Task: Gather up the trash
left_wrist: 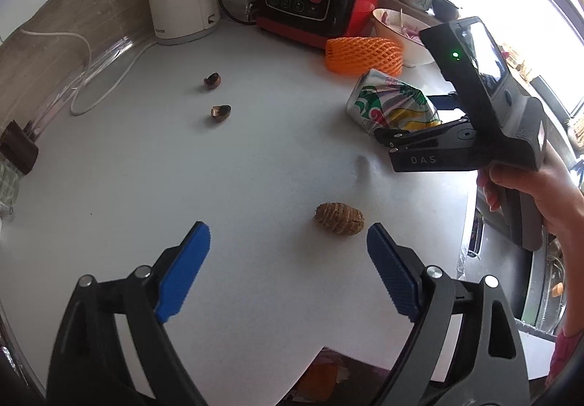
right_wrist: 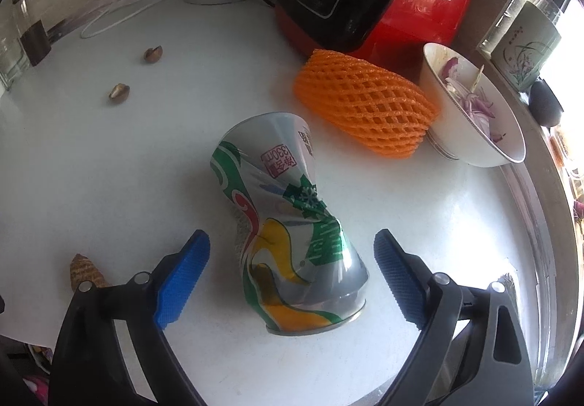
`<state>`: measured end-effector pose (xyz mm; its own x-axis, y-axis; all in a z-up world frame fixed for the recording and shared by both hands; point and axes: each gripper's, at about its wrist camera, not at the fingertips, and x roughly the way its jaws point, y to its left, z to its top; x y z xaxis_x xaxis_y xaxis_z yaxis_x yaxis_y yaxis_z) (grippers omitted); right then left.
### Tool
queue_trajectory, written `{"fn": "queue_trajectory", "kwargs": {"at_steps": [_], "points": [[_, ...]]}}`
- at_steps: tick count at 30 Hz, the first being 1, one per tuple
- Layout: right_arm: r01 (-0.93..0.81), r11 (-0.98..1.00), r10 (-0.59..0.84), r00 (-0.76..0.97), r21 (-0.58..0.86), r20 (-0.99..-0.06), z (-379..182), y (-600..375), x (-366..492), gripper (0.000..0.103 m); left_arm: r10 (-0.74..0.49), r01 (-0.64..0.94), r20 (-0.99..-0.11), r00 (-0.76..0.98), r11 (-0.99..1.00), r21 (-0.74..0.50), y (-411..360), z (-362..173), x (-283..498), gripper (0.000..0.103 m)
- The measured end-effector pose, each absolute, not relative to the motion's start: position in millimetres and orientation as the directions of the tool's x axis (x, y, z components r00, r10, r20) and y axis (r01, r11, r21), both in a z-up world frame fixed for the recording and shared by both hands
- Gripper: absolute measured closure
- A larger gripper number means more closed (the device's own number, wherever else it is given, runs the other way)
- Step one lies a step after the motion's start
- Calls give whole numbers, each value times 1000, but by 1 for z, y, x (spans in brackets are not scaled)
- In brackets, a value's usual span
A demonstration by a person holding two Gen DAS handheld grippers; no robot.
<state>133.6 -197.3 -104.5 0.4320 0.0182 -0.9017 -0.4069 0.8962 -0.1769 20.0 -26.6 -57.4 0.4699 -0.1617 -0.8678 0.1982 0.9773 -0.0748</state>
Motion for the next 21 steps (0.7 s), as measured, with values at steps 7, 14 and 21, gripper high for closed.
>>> {"fn": "queue_trajectory", "kwargs": {"at_steps": [7, 14, 21], "points": [[-421, 896, 53, 425, -145, -904, -102, -201, 134, 34, -137, 182, -875, 463, 982, -58, -32, -59, 20, 17], [-404, 912, 121, 438, -75, -891, -88, -211, 130, 53, -136, 167, -879, 458, 984, -65, -38, -61, 18, 17], [-424, 905, 157, 421, -41, -894, -81, -213, 125, 67, -136, 155, -881, 454, 985, -73, -45, -61, 16, 15]]}}
